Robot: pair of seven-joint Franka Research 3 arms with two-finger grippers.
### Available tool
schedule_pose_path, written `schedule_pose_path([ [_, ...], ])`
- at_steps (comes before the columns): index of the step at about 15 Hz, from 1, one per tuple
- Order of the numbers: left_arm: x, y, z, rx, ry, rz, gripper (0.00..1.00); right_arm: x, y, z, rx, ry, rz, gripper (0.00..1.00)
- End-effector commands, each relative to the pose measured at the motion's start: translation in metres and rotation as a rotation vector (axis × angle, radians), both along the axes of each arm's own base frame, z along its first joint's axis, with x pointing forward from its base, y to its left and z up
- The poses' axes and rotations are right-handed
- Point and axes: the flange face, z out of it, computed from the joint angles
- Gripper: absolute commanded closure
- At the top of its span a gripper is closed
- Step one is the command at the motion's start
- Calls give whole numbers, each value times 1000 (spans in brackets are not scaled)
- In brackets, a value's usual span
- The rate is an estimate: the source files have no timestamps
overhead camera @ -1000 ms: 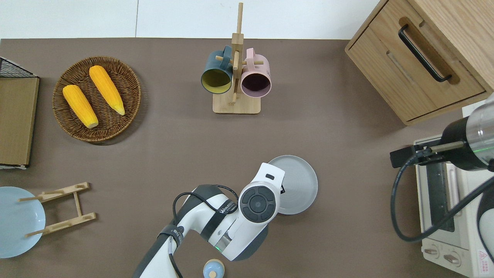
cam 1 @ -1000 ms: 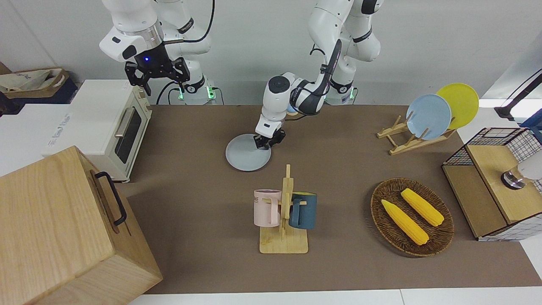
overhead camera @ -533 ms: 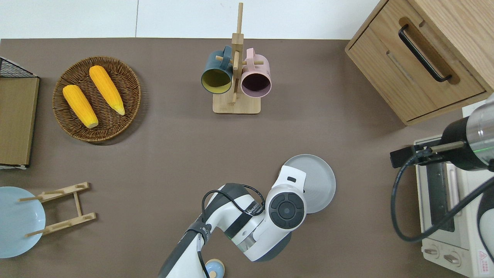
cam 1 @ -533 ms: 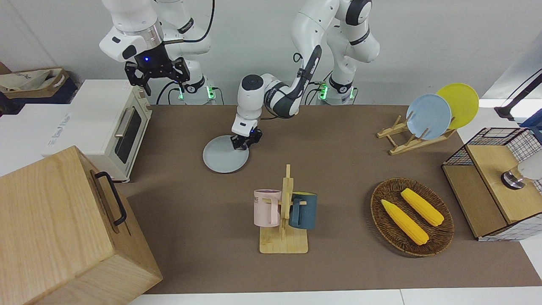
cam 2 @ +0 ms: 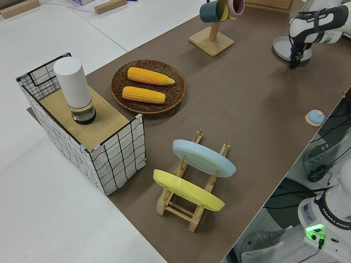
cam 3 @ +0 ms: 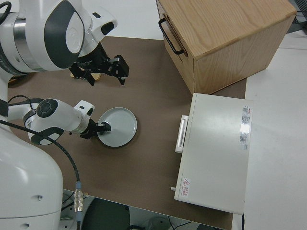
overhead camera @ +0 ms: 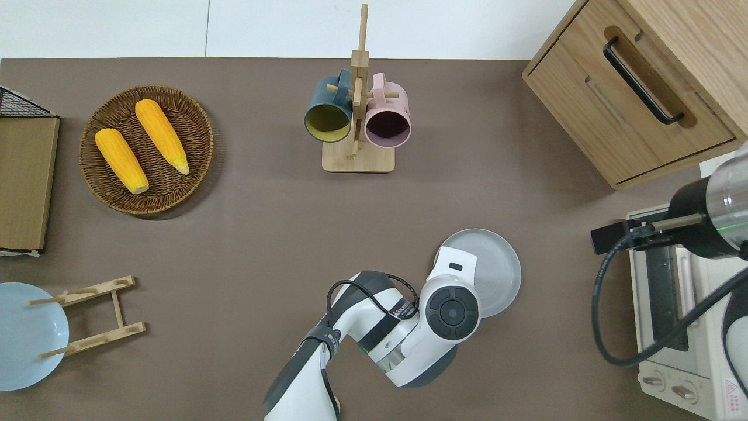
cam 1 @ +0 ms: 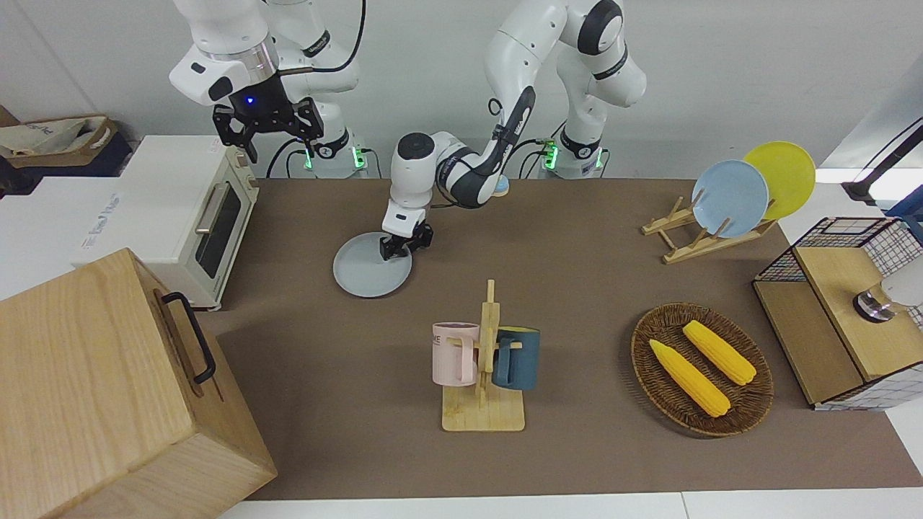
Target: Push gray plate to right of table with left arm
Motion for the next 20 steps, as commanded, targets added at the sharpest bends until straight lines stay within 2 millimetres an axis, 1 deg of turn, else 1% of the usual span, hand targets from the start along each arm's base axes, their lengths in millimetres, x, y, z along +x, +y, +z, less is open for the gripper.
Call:
schedule_pose_path([
  [1, 31, 2, 39, 65, 24, -11, 261, -2, -2, 4, 9, 5, -5, 17],
  [2, 45, 11, 58, 91, 46, -35, 24, -2, -2, 4, 9, 5, -5, 17],
  [3, 53, 17, 70, 96, 58, -37, 7, -2, -2, 4, 9, 5, -8, 17],
  [5, 53, 22, 97, 108, 53, -37, 5, -2, -2, 4, 9, 5, -8, 17],
  [7, 73, 50, 126, 98, 35, -18, 9, -2, -2, 4, 9, 5, -6, 17],
  [9, 80, 73, 140, 135, 65, -86, 9, -2, -2, 4, 9, 5, -6, 17],
  [10, 96, 96, 151, 151, 74, -118, 7, -2, -2, 4, 9, 5, -8, 17],
  [11, 118, 133, 165, 172, 107, -155, 5, -2, -2, 4, 9, 5, -8, 17],
  [12, 127, 155, 184, 185, 129, -178, 5, -2, -2, 4, 9, 5, -6, 17],
  [13, 142, 182, 198, 178, 126, -182, 5, -2, -2, 4, 9, 5, -8, 17],
  [14, 154, 213, 207, 180, 140, -184, 5, -2, -2, 4, 9, 5, -5, 17],
  [17, 162, 265, 241, 173, 123, -235, 7, -2, -2, 4, 9, 5, -6, 17],
  [19, 166, 301, 257, 167, 122, -298, 9, -2, -2, 4, 9, 5, -8, 17],
  [20, 169, 327, 267, 163, 119, -342, 11, -2, -2, 4, 9, 5, -8, 17],
])
